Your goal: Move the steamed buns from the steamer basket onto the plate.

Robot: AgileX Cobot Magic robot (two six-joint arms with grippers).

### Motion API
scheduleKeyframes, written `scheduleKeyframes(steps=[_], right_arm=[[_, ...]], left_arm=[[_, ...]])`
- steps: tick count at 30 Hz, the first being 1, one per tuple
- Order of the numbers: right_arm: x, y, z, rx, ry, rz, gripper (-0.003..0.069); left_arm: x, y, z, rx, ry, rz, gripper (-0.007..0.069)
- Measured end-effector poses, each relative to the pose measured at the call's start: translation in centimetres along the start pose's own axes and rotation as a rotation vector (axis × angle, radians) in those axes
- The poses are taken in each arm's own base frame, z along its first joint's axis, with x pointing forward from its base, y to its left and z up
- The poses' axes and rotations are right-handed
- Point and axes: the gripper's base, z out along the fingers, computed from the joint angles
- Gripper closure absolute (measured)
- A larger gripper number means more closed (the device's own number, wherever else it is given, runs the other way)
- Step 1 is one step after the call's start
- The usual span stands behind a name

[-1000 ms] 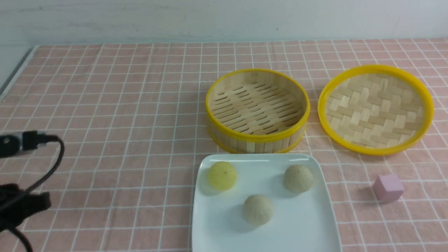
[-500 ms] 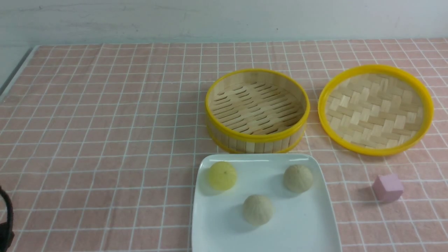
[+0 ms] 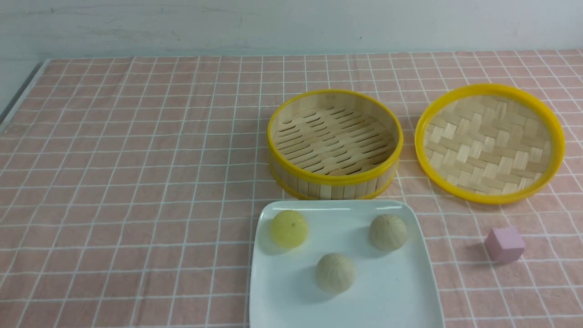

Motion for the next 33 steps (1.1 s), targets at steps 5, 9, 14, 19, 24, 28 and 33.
scheduleKeyframes(steps=[5, 9, 14, 19, 24, 28, 33], right_arm=[[0.0, 0.0, 0.0, 0.0, 0.0, 0.0, 0.0217], [0.0, 0.0, 0.0, 0.0, 0.0, 0.0, 0.0217], [0.0, 0.0, 0.0, 0.0, -0.001, 0.0, 0.0217], [0.0, 0.0, 0.0, 0.0, -0.001, 0.0, 0.0217], [0.0, 0.0, 0.0, -0.001, -0.001, 0.001, 0.0217], [0.0, 0.0, 0.0, -0.001, -0.001, 0.001, 0.0217], [0.0, 0.0, 0.0, -0.001, -0.001, 0.001, 0.0217]], left_arm=[[1.1, 0.2, -0.1, 0.004, -0.005, -0.043, 0.0364], [1.5, 0.2, -0.1, 0.009, 0.001, -0.113, 0.0365], [1.6, 0.1, -0.2, 0.013, 0.015, -0.195, 0.0365], [1.8, 0.3, -0.2, -0.005, 0.043, -0.227, 0.0365], [2.4, 0.7, -0.2, -0.059, 0.097, -0.234, 0.0365], [2.5, 0.8, -0.2, -0.067, 0.105, -0.23, 0.0365], [2.5, 0.8, -0.2, -0.067, 0.105, -0.23, 0.0365]])
